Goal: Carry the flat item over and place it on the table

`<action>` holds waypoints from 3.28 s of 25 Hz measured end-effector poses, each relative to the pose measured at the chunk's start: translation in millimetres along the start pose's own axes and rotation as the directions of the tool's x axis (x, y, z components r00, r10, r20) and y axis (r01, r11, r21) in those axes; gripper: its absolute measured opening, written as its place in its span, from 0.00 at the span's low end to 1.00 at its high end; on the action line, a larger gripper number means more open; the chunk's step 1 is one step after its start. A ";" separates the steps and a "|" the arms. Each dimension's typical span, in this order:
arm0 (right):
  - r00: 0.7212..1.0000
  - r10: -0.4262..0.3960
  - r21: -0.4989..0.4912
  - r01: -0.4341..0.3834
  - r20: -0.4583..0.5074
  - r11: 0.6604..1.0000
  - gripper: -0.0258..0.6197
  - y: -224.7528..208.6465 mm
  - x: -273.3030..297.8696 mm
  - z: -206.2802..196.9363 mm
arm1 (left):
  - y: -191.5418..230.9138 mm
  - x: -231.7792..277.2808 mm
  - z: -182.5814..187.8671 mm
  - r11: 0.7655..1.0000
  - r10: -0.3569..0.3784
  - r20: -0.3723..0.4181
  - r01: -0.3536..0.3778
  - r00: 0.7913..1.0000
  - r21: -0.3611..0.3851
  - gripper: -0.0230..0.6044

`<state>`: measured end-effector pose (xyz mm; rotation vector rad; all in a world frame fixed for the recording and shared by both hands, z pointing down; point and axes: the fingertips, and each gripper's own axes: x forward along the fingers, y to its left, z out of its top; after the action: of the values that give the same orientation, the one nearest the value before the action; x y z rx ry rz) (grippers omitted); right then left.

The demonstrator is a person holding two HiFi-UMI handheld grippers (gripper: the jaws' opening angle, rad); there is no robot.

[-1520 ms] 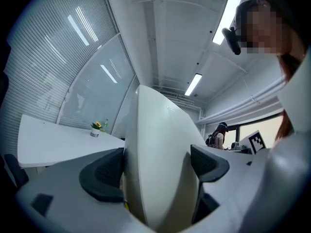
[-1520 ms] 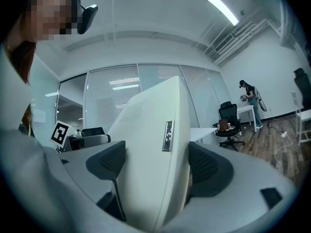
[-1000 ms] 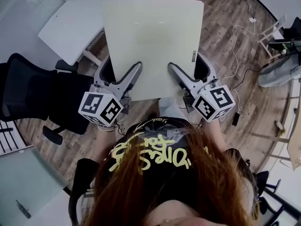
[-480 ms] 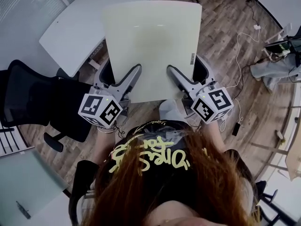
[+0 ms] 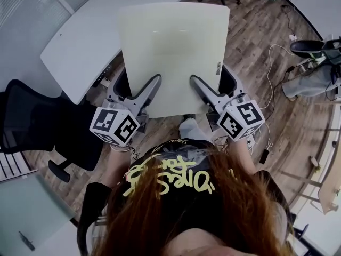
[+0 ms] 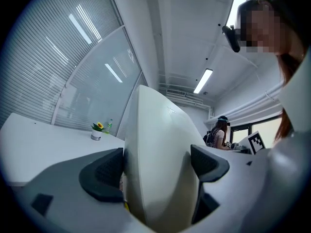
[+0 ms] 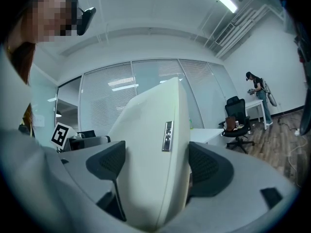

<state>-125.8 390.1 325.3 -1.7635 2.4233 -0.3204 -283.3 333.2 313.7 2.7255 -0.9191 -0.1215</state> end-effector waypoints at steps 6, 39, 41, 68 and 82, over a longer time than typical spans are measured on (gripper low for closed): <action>1.000 0.018 0.008 -0.018 -0.016 1.000 0.65 -43.5 29.2 15.0 | 8.6 49.7 7.4 1.000 0.021 0.000 -0.021 1.000 0.005 0.73; 0.992 0.117 0.011 -0.117 -0.037 0.993 0.65 -209.0 112.8 49.8 | 23.0 222.7 3.8 0.993 0.116 0.038 -0.117 0.993 0.017 0.73; 0.993 0.109 0.010 -0.109 -0.036 0.994 0.65 -213.6 113.0 52.4 | 21.7 228.6 4.6 0.994 0.110 0.037 -0.110 0.993 0.018 0.73; 0.994 0.108 0.042 -0.106 -0.037 0.993 0.65 -232.5 119.3 56.7 | 19.3 248.9 8.6 0.992 0.116 0.014 -0.117 0.993 0.041 0.73; 0.996 0.086 0.023 -0.085 -0.035 0.996 0.65 -245.5 149.6 57.4 | 47.0 272.9 7.2 0.995 0.097 0.026 -0.097 0.995 0.013 0.73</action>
<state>67.5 169.8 332.9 -1.6531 2.5017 -0.3702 -94.6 130.5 320.7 2.6922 -1.0618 -0.1319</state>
